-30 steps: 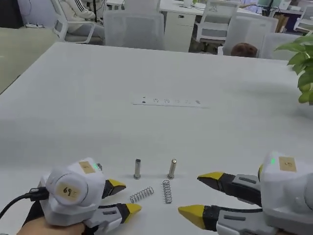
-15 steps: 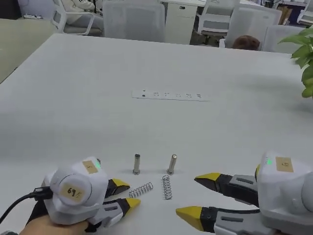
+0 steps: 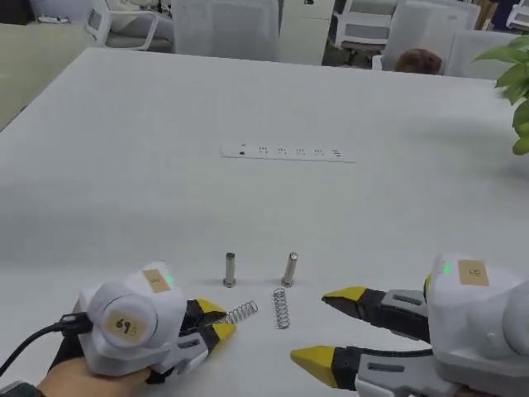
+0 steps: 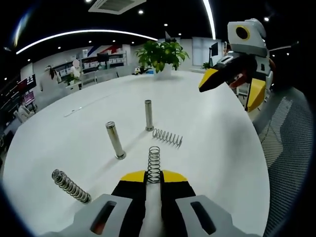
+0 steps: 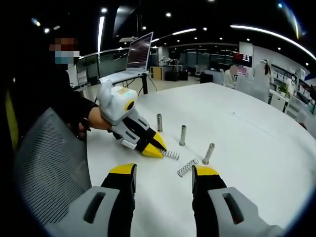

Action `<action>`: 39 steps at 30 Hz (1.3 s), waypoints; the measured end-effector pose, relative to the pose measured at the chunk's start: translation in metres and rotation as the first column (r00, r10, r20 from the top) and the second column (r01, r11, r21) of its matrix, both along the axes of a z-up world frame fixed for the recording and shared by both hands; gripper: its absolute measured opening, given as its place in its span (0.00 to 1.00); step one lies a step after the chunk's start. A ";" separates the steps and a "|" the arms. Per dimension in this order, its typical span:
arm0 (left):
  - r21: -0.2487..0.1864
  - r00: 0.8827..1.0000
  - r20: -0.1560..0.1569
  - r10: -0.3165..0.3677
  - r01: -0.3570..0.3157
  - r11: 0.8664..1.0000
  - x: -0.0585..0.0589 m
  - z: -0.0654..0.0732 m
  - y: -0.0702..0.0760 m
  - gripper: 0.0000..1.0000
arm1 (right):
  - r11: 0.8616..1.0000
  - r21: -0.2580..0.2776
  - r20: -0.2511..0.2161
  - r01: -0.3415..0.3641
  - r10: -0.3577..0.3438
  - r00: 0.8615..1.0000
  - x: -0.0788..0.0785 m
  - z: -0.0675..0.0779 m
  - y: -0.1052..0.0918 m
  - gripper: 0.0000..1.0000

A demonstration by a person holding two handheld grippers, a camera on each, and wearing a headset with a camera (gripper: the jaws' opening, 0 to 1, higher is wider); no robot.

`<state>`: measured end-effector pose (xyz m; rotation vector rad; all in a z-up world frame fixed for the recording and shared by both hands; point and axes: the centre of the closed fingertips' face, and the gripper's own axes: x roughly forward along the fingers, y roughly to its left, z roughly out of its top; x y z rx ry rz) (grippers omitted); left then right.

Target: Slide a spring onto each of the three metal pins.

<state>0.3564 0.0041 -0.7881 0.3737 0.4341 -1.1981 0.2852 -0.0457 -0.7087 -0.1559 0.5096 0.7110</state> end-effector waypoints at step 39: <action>-0.029 0.995 0.052 -0.081 0.082 0.996 -0.063 0.095 0.018 0.02 | 0.963 0.125 0.029 -0.239 0.238 0.971 0.000 0.032 0.029 0.25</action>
